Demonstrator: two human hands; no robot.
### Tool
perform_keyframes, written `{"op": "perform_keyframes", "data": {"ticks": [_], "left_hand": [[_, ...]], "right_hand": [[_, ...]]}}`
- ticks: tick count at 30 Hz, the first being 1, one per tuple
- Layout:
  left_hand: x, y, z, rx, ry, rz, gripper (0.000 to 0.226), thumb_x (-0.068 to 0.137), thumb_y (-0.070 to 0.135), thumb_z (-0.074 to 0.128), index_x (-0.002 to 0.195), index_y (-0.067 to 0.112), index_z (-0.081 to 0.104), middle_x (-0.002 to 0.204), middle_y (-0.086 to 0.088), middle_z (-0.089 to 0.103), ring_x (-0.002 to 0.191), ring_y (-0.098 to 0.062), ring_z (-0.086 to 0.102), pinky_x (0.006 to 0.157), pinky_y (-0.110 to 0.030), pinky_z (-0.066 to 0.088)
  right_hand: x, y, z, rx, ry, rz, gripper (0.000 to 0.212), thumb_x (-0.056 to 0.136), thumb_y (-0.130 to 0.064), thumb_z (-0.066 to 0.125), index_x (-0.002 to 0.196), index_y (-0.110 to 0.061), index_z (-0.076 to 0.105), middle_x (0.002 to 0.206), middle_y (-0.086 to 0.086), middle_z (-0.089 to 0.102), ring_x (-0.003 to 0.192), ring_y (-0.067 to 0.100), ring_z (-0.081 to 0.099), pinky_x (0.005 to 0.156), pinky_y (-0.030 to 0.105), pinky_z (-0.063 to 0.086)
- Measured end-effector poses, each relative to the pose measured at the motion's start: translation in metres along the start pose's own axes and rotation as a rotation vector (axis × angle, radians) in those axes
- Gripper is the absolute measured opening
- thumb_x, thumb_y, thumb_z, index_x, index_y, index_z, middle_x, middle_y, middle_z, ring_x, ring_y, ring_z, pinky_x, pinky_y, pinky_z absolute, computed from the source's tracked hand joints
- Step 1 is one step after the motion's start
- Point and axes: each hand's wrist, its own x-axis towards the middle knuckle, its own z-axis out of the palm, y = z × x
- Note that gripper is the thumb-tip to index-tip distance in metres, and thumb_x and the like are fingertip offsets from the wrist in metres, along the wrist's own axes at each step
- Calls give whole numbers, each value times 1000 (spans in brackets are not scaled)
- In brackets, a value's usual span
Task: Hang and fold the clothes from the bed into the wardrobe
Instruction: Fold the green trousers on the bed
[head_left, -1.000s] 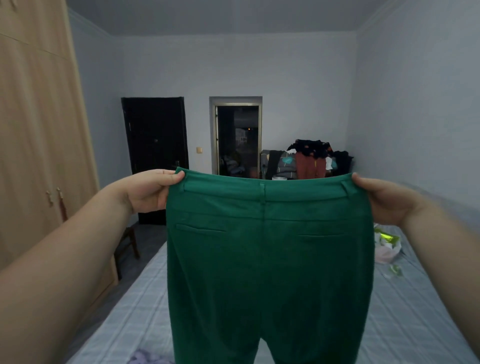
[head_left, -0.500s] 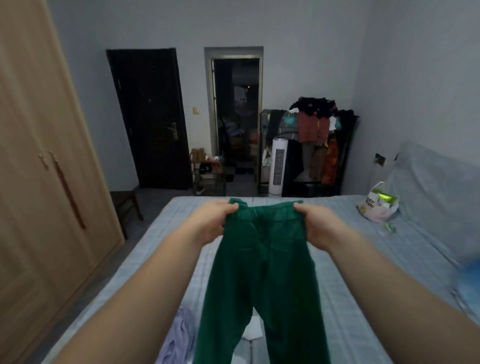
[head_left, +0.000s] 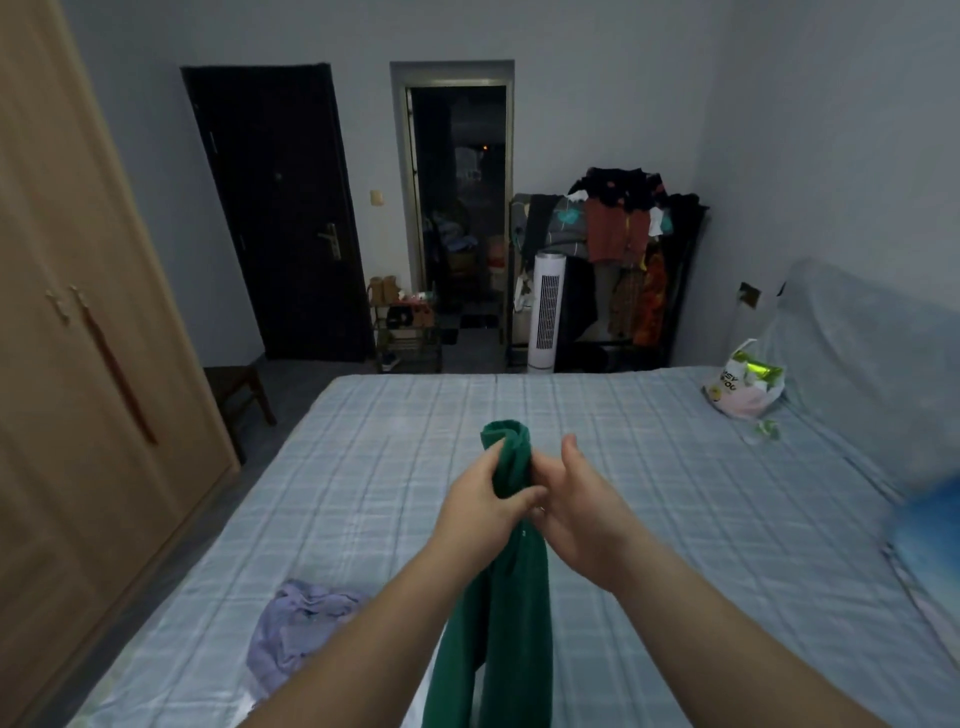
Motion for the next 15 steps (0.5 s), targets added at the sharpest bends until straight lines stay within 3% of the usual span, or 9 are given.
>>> {"op": "perform_keyframes", "data": {"ticks": [2, 4, 6, 8, 10, 13, 15], "left_hand": [[0, -3, -4, -52, 108, 12, 31, 91, 14, 63, 112, 36, 65, 99, 17, 70, 92, 0, 66, 78, -15, 52], [2, -7, -11, -135, 137, 10, 33, 93, 3, 55, 109, 28, 69, 98, 9, 73, 92, -8, 69, 83, -28, 56], [0, -8, -20, -252, 129, 19, 32, 95, -2, 50, 109, 18, 70, 98, 1, 75, 94, -15, 70, 83, -33, 57], [-7, -5, -28, -329, 129, 31, 30, 98, -2, 46, 107, 15, 69, 97, -2, 74, 92, -18, 69, 79, -28, 56], [-14, 1, -34, -358, 124, 44, 31, 99, -1, 42, 105, 14, 69, 98, -5, 73, 93, -21, 68, 79, -29, 56], [-26, 18, -33, -397, 112, 85, 32, 97, 0, 41, 105, 10, 70, 100, -8, 73, 95, -23, 68, 79, -28, 55], [-36, 30, -28, -435, 106, 90, 34, 95, 1, 41, 100, 13, 72, 98, -7, 74, 93, -20, 69, 77, -26, 55]], "right_hand": [[-3, -2, -4, -12, -6, -7, 73, 103, -59, 10, 140, -13, 53, 140, 2, 58, 134, 13, 49, 115, 36, 32], [-3, -3, -12, -16, 79, -34, 70, 104, -54, 16, 127, -8, 64, 130, 4, 66, 127, 17, 56, 111, 39, 39], [-3, -6, -24, -97, 195, -107, 53, 107, -39, 29, 113, -4, 69, 113, 11, 73, 116, 28, 64, 101, 42, 49], [-6, -12, -34, -250, 302, -212, 26, 103, -14, 44, 104, -7, 69, 101, 12, 74, 110, 37, 65, 90, 41, 54], [-9, -16, -43, -440, 376, -302, 27, 95, 3, 52, 103, -17, 68, 104, 5, 71, 111, 29, 63, 90, 38, 54], [-10, -13, -55, -509, 213, -240, 41, 88, -14, 67, 122, -34, 57, 129, -8, 59, 124, 9, 53, 105, 37, 44], [-11, -8, -62, -342, 81, -98, 63, 80, -29, 73, 137, -31, 48, 139, -3, 55, 128, 14, 53, 110, 39, 41]]}}
